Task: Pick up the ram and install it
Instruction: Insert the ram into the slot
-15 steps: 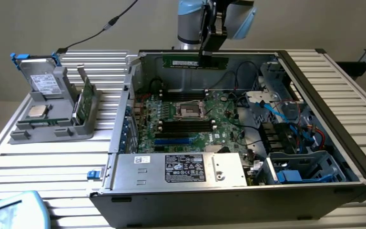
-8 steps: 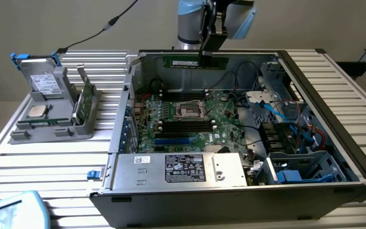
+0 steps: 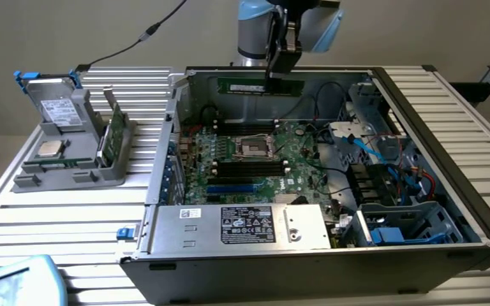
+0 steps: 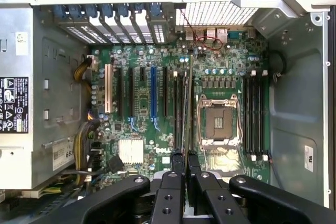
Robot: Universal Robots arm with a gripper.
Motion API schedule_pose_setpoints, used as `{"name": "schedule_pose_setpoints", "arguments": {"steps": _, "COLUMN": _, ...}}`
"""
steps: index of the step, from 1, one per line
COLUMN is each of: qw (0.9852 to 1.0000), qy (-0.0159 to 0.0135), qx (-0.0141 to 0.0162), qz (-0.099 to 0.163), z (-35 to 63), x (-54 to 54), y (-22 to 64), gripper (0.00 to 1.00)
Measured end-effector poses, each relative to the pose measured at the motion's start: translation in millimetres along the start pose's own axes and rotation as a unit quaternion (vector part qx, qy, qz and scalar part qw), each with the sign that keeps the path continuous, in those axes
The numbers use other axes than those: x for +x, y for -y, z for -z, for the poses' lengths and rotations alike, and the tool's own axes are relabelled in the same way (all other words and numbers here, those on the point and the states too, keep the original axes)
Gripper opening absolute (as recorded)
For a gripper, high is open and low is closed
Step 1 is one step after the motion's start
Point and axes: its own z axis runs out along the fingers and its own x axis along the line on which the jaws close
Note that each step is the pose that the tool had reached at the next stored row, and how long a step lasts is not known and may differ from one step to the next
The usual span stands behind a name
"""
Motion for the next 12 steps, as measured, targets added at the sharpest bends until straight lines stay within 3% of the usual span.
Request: {"name": "schedule_pose_setpoints", "arguments": {"steps": 12, "qw": 1.0000, "qy": 0.0001, "qx": 0.0001, "qz": 0.006, "z": -21.9, "x": -0.9, "y": -0.1, "gripper": 0.14}}
